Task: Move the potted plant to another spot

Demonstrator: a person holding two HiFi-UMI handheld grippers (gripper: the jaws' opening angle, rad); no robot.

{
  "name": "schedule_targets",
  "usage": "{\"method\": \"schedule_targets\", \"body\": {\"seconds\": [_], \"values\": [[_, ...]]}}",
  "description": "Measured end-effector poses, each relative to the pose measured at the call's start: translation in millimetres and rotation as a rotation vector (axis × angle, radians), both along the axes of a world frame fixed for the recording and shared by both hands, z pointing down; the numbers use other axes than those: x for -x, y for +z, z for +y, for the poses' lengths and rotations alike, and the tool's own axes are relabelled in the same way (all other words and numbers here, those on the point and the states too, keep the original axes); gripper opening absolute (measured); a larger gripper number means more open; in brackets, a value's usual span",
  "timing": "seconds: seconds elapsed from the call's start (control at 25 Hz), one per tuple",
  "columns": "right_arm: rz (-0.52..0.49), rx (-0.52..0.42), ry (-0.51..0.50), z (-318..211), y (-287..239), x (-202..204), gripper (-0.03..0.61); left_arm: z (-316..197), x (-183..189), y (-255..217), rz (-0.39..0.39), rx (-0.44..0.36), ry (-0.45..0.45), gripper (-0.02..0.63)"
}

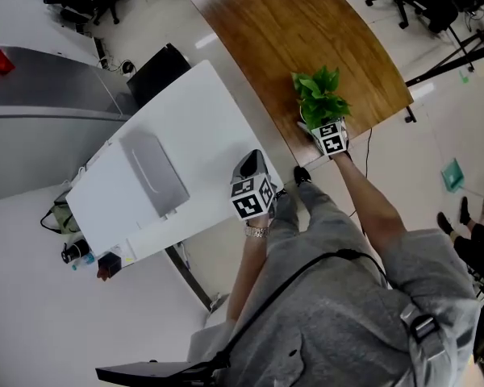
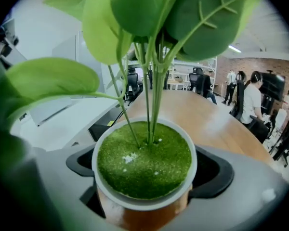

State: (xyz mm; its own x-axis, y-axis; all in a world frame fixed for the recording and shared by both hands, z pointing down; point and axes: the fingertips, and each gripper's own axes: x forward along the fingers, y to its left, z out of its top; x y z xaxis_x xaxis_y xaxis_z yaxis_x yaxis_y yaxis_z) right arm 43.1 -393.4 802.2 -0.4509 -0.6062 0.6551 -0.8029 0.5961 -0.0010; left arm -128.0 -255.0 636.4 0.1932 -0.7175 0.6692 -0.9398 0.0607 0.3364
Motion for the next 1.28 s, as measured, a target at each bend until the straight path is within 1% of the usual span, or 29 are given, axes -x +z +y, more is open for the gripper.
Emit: {"method": "schedule_targets", "body": {"seconds": [0.2, 0.28, 0.52, 0.64, 0.8, 0.84, 0.88, 0.92, 0.96, 1.12, 1.28], "values": [[-0.041, -0.031, -0.004, -1.4, -1.6, 1.9, 0.569, -3.1, -10.3, -0.5, -0.019, 0.015, 0.011, 0.015], [-0.047, -0.026, -0.006, -0.2, -2.9, 2.1, 0.578, -3.7, -12.7, -1.5, -0.022, 0.015, 0.011, 0.015], [-0.042, 0.013, -0.015, 3.4, -9.3, 2.4, 0.578, -8.5, -14.1, -7.4, -0.03, 0.007, 0.004, 0.015], [-0.063, 0.003, 0.017, 16.1, -21.5, -11.2, 0.578, -7.4, -18.9, -13.8, -0.026, -0.001, -0.004, 0.015], [-0.097, -0.005, 0.094, 38.7, -29.2, -38.5, 0.577, -2.1, -24.3, -17.0, -0.033, -0.007, -0.009, 0.015], [-0.096, -0.017, 0.116, 45.8, -31.4, -46.5, 0.53, 1.6, -26.2, -16.5, -0.032, -0.007, -0.01, 0.015], [-0.092, -0.038, 0.14, 52.4, -35.6, -54.0, 0.388, 5.9, -28.1, -16.2, -0.032, -0.008, -0.01, 0.015], [-0.09, -0.062, 0.162, 58.9, -41.7, -59.5, 0.153, 11.3, -29.8, -16.3, -0.034, -0.01, -0.007, 0.015], [-0.092, -0.078, 0.179, 66.4, -47.7, -62.2, 0.002, 18.3, -31.5, -16.6, -0.038, -0.012, -0.001, 0.015], [-0.13, -0.072, 0.198, 104.2, -60.7, -60.8, 0.0, 53.7, -42.1, -18.9, -0.044, -0.031, 0.033, 0.015], [-0.179, -0.069, 0.206, 156.0, -102.6, -42.8, 0.0, 103.2, -55.8, -30.8, -0.049, -0.09, 0.052, 0.015]]}}
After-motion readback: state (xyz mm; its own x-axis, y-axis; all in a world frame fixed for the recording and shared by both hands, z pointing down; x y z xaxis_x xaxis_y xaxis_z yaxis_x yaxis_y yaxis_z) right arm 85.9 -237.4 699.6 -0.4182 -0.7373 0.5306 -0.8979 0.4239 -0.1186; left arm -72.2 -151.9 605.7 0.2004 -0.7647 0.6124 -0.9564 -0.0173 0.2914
